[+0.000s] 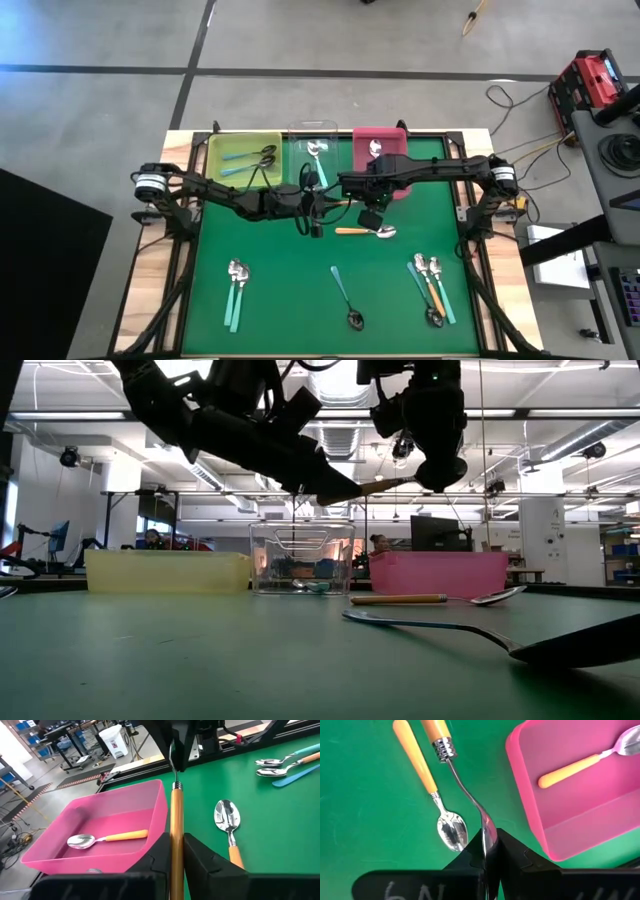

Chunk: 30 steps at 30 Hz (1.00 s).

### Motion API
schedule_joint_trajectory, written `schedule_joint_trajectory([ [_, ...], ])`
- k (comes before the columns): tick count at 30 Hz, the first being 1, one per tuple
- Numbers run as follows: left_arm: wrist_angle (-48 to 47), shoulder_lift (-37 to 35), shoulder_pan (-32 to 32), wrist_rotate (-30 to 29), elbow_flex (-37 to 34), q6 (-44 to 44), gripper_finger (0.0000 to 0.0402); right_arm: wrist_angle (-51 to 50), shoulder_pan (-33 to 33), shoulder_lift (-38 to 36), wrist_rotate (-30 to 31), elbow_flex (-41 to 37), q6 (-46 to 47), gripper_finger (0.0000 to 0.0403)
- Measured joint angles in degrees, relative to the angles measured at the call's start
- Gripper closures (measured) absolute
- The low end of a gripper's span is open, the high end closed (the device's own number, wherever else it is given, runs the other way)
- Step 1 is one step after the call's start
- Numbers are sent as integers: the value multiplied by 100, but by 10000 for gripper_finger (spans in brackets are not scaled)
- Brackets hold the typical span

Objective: Sort silverware by color (type)
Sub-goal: Put the yellow spoon into the red bin

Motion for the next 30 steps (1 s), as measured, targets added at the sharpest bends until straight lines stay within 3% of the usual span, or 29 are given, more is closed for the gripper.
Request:
schedule_joint_trajectory([
  [5,9,0,-1,-33,-2,-39,389,73,-13,0,73,0,128,361],
  [12,76,0,-1,-52,-15,-135,390,200,-5,-97,35,0,64,292],
  [19,841,-185,10,-108,-497,-361,390,211,-1,-517,289,181,55,238],
  [24,1318,-573,10,-97,-943,-412,390,607,-1,-946,474,509,-141,223],
  [30,2353,-1238,0,-60,-1708,-445,390,2010,71,-1739,487,560,-777,225],
])
